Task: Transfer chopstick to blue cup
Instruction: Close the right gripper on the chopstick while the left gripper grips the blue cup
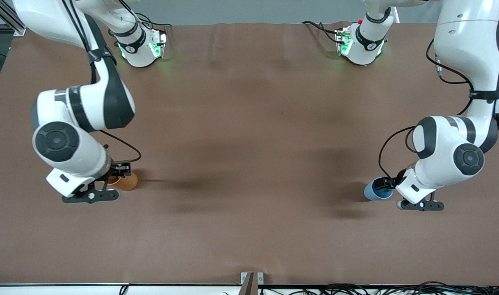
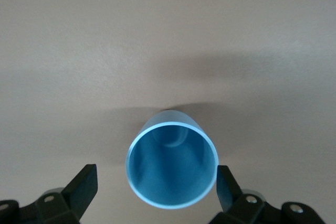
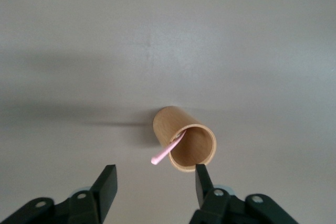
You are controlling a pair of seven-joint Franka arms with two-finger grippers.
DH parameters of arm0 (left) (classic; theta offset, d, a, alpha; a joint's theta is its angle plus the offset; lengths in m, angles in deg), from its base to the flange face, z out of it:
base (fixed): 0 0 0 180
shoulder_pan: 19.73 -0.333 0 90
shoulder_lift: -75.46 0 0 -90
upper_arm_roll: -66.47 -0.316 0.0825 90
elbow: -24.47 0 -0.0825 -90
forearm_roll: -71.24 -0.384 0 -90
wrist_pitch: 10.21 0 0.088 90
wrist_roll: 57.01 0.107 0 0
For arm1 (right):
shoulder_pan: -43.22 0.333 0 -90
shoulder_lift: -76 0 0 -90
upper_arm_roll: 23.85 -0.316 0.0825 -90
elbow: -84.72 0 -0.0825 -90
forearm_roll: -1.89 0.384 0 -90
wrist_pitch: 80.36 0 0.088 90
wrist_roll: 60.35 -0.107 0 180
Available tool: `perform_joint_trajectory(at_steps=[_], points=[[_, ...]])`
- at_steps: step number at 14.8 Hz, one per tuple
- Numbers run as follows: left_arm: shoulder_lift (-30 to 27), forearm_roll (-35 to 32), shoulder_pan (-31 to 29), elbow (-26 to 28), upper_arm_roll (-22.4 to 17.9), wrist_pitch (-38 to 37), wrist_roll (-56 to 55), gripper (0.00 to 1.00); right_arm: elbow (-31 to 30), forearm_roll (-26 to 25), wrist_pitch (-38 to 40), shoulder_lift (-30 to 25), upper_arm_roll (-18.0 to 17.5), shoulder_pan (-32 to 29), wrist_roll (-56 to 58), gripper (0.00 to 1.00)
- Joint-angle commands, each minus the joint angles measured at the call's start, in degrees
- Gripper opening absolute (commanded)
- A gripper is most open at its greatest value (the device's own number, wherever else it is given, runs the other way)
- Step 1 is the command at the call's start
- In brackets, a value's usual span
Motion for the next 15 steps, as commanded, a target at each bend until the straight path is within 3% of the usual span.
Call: perform_joint_trajectory(at_steps=[1, 5, 7, 8, 11, 12, 15], points=[[-0.12, 0.37, -0.06, 0.94, -0.5, 0.8, 0.86, 1.0, -5.8, -5.05, -4.62, -0.69, 0.25, 0.82, -1.74, 0.56], [0.94, -0.86, -0.24, 1.56, -0.85, 0.88, 1.3, 0.99, -10.2, -8.49, -8.31, -0.69, 0.25, 0.99, -7.0, 0.52], [1.73, -0.86, -0.24, 1.56, -0.85, 1.32, 1.3, 0.89, -11.52, -10.16, -8.67, -0.86, 0.34, 2.48, -9.38, 0.48], [1.91, -0.86, -0.24, 1.56, -0.85, 1.67, 1.3, 0.79, -11.96, -10.69, -8.59, -0.87, 0.25, 3.1, -11.22, 0.46], [2.53, -0.86, -0.24, 1.56, -0.94, 2.03, 1.3, 0.31, -14.42, -12.97, -8.41, -1.3, 0.34, 4.42, -14.66, 0.44], [2.53, -0.86, -0.33, 1.56, -0.94, 2.03, 1.3, 0.2, -14.86, -13.15, -8.32, -1.48, 0.25, 4.42, -14.93, 0.44], [2.88, -3.66, -0.42, 1.12, -0.94, 2.2, 1.21, 0.0, -15.21, -14.73, -8.06, -1.57, 0.34, 4.42, -14.84, 0.44]])
